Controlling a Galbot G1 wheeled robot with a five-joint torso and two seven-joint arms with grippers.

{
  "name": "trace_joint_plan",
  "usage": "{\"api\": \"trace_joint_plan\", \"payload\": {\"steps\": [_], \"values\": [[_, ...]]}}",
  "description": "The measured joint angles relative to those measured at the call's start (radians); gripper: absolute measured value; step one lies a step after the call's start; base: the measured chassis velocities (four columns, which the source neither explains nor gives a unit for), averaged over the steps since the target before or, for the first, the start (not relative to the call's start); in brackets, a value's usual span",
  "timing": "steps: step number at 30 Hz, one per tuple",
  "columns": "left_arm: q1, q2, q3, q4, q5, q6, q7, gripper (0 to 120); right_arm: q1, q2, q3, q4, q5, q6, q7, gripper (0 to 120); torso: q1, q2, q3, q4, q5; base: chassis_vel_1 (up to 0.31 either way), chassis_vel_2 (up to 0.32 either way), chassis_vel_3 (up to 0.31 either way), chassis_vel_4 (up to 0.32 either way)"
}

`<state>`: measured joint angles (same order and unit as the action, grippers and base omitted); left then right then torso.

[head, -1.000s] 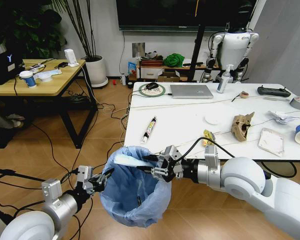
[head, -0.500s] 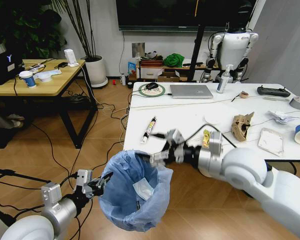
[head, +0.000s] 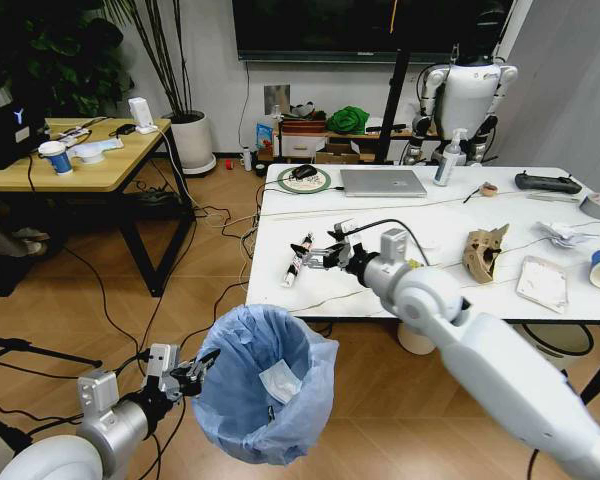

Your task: Pick up the trash bin and place the trash from the table into it.

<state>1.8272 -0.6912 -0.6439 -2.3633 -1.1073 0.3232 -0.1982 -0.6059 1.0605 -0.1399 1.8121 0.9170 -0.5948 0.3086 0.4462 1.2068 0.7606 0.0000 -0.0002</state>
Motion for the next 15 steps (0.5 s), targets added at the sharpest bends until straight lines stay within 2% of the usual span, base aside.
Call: {"api": "trace_joint_plan", "payload": {"steps": [1,4,7,15], "values": [[0.000,0.000,0.000,0.000,0.000,0.000,0.000,0,0.000,0.000,0.000,0.000,0.000,0.000,0.000,100,0.000,0.000,0.000,0.0000,0.0000,0.000,0.000,0.000,0.000],[0.000,-0.001,0.000,0.000,0.000,0.000,0.000,0,0.010,0.042,-0.020,-0.016,0.030,-0.049,0.111,100,0.000,0.000,0.000,-0.0003,0.0000,0.000,0.000,0.000,0.000],[-0.007,0.000,0.002,0.001,-0.002,0.000,-0.001,0,0.028,0.112,-0.068,-0.052,0.049,-0.059,0.229,100,0.000,0.000,0.000,0.0000,0.0002,0.000,0.000,0.000,0.000],[-0.004,0.005,-0.004,0.001,-0.008,0.000,-0.002,0,0.049,0.201,-0.108,-0.114,0.071,-0.082,0.267,100,0.000,0.000,0.000,0.0000,0.0001,0.000,0.000,0.000,0.000]]}}
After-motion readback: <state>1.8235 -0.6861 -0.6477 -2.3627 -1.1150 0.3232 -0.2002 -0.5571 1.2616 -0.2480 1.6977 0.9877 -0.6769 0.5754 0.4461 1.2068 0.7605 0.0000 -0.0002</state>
